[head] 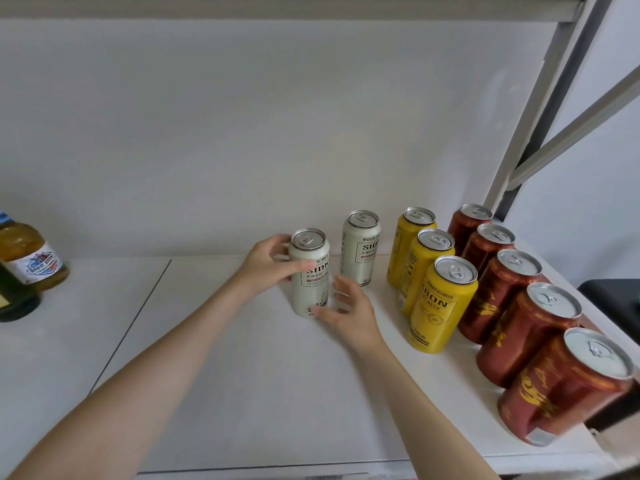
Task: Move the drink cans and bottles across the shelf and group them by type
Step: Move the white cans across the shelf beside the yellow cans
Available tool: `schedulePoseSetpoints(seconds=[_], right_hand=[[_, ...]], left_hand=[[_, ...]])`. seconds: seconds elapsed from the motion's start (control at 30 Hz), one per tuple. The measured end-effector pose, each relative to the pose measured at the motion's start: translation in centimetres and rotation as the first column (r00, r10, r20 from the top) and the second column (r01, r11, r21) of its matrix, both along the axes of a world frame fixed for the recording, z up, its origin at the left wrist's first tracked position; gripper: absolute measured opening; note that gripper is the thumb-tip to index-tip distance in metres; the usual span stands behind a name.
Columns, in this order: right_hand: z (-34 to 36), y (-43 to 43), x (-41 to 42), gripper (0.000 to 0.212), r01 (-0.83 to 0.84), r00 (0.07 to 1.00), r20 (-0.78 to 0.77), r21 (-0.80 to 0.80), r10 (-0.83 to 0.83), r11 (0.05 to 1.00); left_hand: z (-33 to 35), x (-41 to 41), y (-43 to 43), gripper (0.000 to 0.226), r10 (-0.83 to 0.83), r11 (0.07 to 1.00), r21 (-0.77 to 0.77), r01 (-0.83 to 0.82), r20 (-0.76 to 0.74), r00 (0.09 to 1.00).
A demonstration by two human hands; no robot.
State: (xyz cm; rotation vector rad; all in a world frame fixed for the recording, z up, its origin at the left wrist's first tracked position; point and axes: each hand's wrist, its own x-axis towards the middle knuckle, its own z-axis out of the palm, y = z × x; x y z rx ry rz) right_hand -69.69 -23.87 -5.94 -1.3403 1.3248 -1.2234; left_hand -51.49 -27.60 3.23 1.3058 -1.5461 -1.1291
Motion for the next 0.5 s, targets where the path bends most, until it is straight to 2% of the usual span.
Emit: schedulePoseSetpoints(seconds=[0.07, 0.17, 0.33, 0.5], right_hand=[[0.1, -0.7, 0.6, 0.063, -0.046, 0.999, 0.013, -0.004, 0.046, 0.999], [-0.1, -0.9, 1.0, 0.051, -0.045, 0.996, 0.079, -0.021, 0.047, 0.999], [-0.5, 0.7, 0.3, 0.054, -0.024, 0.989, 0.143, -0.028, 0.027, 0.999], [-0.3, 3.1, -1.7, 0.055, 0.017, 0.991, 0.133, -0.040, -0.012, 0.999]], left_hand=[[-0.6, -0.3, 0.5, 0.038, 0.013, 0.999, 0.052, -0.011, -0.047, 0.999], [-0.9, -0.7, 1.0, 0.038, 0.048, 0.997, 0.064, -0.043, -0.089, 0.995], [-0.8, -1.9, 2.4, 0.060, 0.007, 0.998, 0.061, -0.001, -0.097, 0.995], [-1.1, -3.9, 4.1, 0.055, -0.029, 0.997, 0.066, 0.037, -0.125, 0.992]])
